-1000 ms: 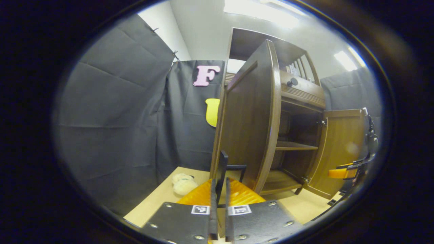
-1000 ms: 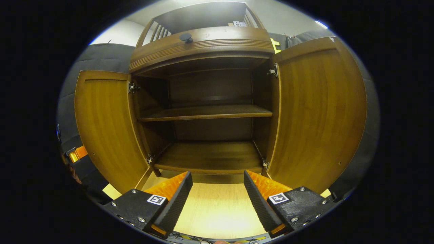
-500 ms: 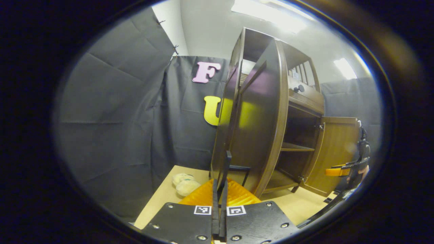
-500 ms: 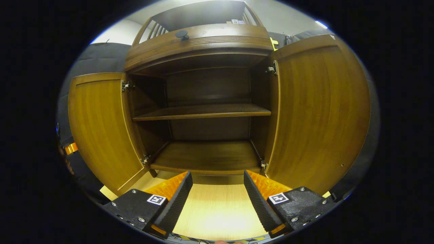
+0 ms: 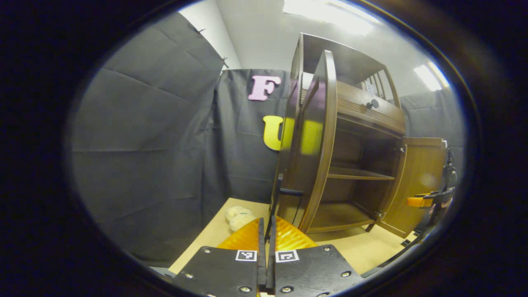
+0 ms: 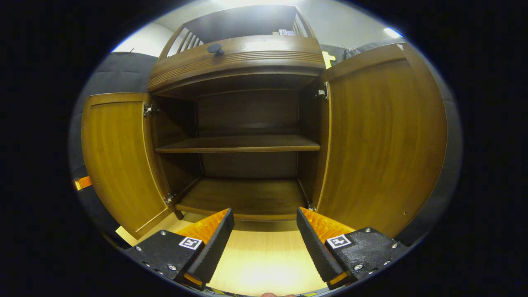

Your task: Open the right door of the double-door shoe cabinet with the right hand, and open the left door with the left hand.

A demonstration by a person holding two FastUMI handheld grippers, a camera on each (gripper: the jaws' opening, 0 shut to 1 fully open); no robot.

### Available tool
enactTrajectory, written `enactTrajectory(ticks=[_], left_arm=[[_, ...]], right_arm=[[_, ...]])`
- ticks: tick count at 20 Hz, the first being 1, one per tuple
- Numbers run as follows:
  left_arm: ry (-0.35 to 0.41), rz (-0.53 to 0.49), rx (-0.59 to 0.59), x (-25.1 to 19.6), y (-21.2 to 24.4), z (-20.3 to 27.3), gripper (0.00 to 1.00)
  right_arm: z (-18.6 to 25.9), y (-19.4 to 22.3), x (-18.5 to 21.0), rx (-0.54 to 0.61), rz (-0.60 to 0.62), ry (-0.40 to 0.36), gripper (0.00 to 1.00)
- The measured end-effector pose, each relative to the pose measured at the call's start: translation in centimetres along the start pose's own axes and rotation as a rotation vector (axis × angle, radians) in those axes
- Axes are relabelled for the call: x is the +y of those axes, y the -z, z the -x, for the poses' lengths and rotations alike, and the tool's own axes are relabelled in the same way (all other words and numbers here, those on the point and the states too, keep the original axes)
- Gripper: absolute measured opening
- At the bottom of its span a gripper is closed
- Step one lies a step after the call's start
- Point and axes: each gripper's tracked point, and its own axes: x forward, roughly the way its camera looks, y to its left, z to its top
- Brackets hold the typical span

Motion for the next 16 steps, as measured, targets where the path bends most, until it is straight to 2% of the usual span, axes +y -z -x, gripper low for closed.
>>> enactTrajectory(ticks=[2,3,5,8,13,16], left_arm=[[-0.080,-0.036,-0.022,0.3,-1.7,1.0,0.01],[-0.105,-0.044,-0.036,-0.2,-2.8,1.8,0.05],[-0.157,-0.059,-0.080,-0.5,-5.6,3.7,0.02],[-0.197,-0.067,-0.162,-3.2,-10.9,6.2,0.24],[-0.187,-0.063,-0.232,-10.7,-13.5,8.0,1.00],[-0.181,-0.063,-0.230,-14.4,-14.2,7.5,1.00]], right_arm=[[0.3,-0.3,-0.7,-0.003,-0.013,-0.009,0.93],[0.6,-0.5,-1.1,-0.006,-0.018,-0.016,0.93],[1.3,-1.4,-2.2,-0.022,-0.011,-0.025,0.94],[3.4,-3.6,-3.5,-0.086,0.030,-0.038,0.95],[7.0,-7.2,-3.4,-0.176,0.076,-0.126,0.94],[8.1,-8.3,-4.9,-0.187,0.047,-0.142,0.94]])
